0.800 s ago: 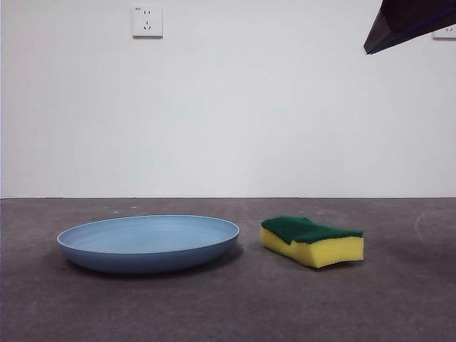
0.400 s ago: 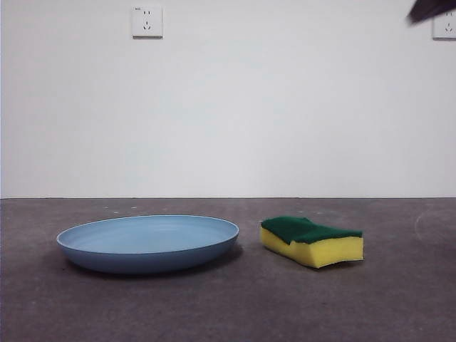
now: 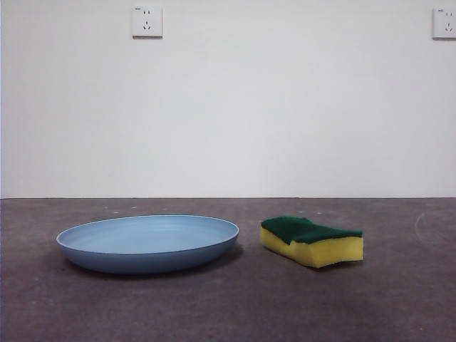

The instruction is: Pick up the plate,pick up the cloth,clean the plate with the cloth

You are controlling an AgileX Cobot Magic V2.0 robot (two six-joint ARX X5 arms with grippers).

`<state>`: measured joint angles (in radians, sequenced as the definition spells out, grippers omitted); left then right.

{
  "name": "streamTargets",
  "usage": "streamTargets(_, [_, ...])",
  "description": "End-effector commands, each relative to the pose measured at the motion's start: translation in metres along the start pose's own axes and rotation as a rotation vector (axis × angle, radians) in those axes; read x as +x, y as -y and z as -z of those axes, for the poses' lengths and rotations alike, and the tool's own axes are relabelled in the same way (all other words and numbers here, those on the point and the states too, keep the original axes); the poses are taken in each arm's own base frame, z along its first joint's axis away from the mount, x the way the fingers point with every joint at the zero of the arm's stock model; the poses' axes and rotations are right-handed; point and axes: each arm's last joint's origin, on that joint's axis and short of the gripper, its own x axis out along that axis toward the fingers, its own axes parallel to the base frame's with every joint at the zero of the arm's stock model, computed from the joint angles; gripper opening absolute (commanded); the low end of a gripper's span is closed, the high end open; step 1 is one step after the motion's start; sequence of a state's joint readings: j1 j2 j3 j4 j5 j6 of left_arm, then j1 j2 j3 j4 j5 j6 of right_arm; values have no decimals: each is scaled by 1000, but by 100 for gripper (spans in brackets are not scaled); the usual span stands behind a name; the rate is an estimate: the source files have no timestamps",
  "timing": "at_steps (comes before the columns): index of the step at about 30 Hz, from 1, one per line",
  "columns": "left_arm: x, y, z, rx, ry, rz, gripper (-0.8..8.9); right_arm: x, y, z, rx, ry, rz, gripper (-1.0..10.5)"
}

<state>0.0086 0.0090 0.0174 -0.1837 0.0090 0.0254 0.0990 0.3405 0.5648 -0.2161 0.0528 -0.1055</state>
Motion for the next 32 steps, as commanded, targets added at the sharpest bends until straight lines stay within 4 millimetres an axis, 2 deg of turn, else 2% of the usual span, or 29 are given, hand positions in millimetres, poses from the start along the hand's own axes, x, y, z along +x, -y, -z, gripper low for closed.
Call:
streamTargets(1, [1,0,4,-6,-7,-7,-4,-3,0,21,-13,-7,24,1])
streamTargets(10, [1,0,4,-6,-7,-7,-4,6,-8,96,83,-93,18,1])
streamTargets(15, [1,0,4,-6,-7,-7,-4,6,-11,125,131,-105,6,1])
streamTargets(24, [1,0,4,-6,-7,-7,-4,2,-16,155,155,-164,-34,1])
streamTargets(32, [1,0,4,-6,-7,-8,-4,2,-17,157,156,-193,-58,1])
